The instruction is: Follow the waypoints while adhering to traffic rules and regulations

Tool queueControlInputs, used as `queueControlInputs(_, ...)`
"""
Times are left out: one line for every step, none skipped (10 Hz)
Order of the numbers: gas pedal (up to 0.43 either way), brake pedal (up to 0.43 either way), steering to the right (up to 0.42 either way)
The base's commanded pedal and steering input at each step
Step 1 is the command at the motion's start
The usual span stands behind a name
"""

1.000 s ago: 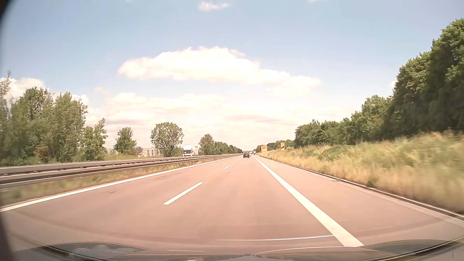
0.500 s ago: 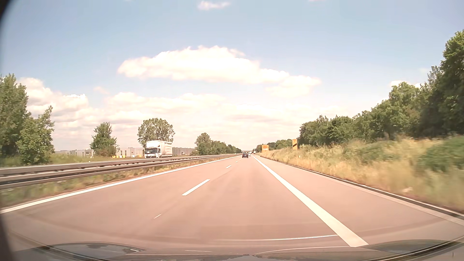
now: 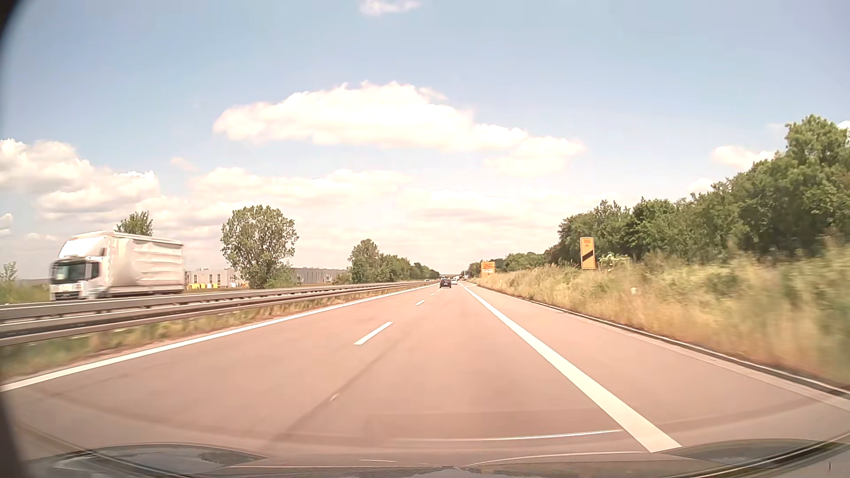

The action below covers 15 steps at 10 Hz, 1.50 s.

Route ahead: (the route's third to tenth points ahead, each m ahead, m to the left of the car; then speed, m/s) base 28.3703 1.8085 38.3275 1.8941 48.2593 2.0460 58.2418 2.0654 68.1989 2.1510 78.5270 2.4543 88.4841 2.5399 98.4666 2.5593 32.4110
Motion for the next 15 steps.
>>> queueControlInputs(0.248, 0.006, 0.001)
queueControlInputs(0.260, 0.012, 0.001)
queueControlInputs(0.268, 0.012, 0.001)
queueControlInputs(0.268, 0.012, 0.001)
queueControlInputs(0.268, 0.012, 0.001)
queueControlInputs(0.280, 0.012, 0.000)
queueControlInputs(0.280, 0.012, -0.001)
queueControlInputs(0.280, 0.006, -0.001)
queueControlInputs(0.287, 0.012, -0.001)
queueControlInputs(0.287, 0.012, -0.001)
queueControlInputs(0.287, 0.006, -0.001)
queueControlInputs(0.287, 0.012, -0.001)
queueControlInputs(0.287, 0.012, -0.001)
queueControlInputs(0.299, 0.012, -0.001)
queueControlInputs(0.299, 0.012, -0.001)
